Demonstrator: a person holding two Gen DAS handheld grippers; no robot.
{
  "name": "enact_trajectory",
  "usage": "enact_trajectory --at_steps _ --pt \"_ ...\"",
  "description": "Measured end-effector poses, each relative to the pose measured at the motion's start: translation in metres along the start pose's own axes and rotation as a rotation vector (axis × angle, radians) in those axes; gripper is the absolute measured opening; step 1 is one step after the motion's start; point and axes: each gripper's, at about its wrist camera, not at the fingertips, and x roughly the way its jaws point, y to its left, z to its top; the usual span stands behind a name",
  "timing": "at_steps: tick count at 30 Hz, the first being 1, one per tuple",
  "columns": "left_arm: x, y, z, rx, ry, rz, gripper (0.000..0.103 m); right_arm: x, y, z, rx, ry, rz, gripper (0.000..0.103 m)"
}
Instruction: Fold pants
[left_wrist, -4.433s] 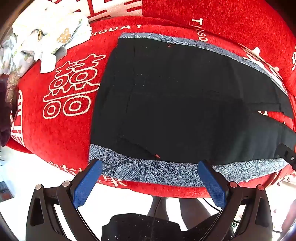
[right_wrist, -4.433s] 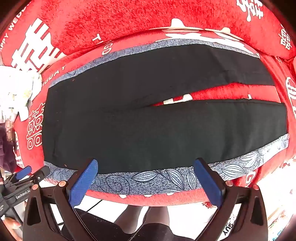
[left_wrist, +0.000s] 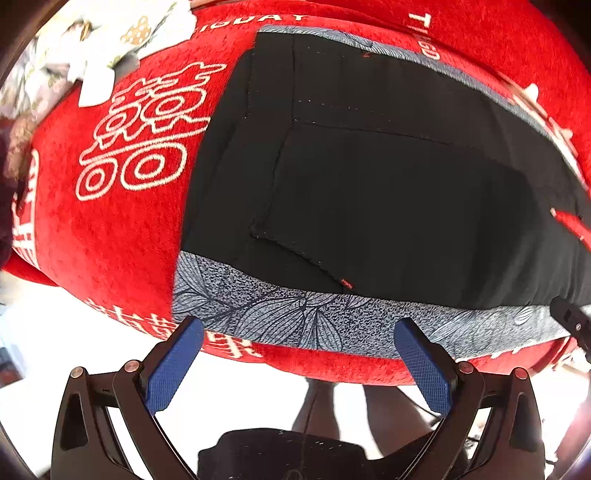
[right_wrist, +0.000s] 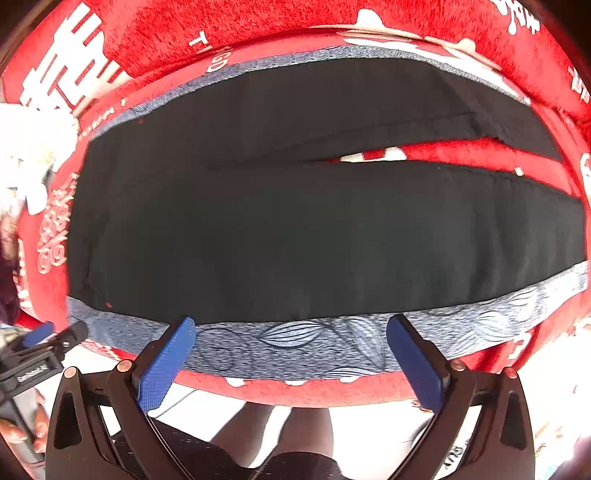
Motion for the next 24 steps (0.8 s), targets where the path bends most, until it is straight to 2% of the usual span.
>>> enact_trajectory --at_steps 3,4,7,9,11,16,19,21,24 --pt "0.001 0.018 -0.003 -0.049 -0.034 -0.137 0.103 0.004 -0.009 -0.003 0.059 0.013 0.223 0.103" --pt "0.003 0.024 -0.004 -0.066 -0.041 -0.183 0.103 0.008 -0.013 -0.006 0.096 0.030 0.364 0.103" --pt "0.017 0.045 -0.010 -0.115 -0.012 -0.305 0.103 0.028 -0.019 -0.018 0.154 0.129 0.601 0.099" --pt "0.031 0.060 -0.016 -0.166 0.023 -0.374 0.103 0.042 -0.021 -0.027 0.172 0.178 0.656 0.088" --pt "0.042 0.074 -0.023 -0.205 0.035 -0.413 0.103 0.059 -0.026 -0.040 0.190 0.223 0.677 0.083" --pt "0.081 0.101 -0.043 -0.305 0.066 -0.469 0.103 0.088 -0.052 -0.056 0.262 0.245 0.731 0.083" --pt "0.088 0.102 -0.044 -0.345 0.053 -0.522 0.103 0.099 -0.063 -0.064 0.313 0.241 0.757 0.083" --pt "0.087 0.099 -0.037 -0.340 0.032 -0.546 0.103 0.099 -0.065 -0.065 0.340 0.240 0.787 0.083" --pt "0.078 0.086 -0.024 -0.305 0.000 -0.584 0.103 0.092 -0.073 -0.061 0.360 0.175 0.815 0.083"
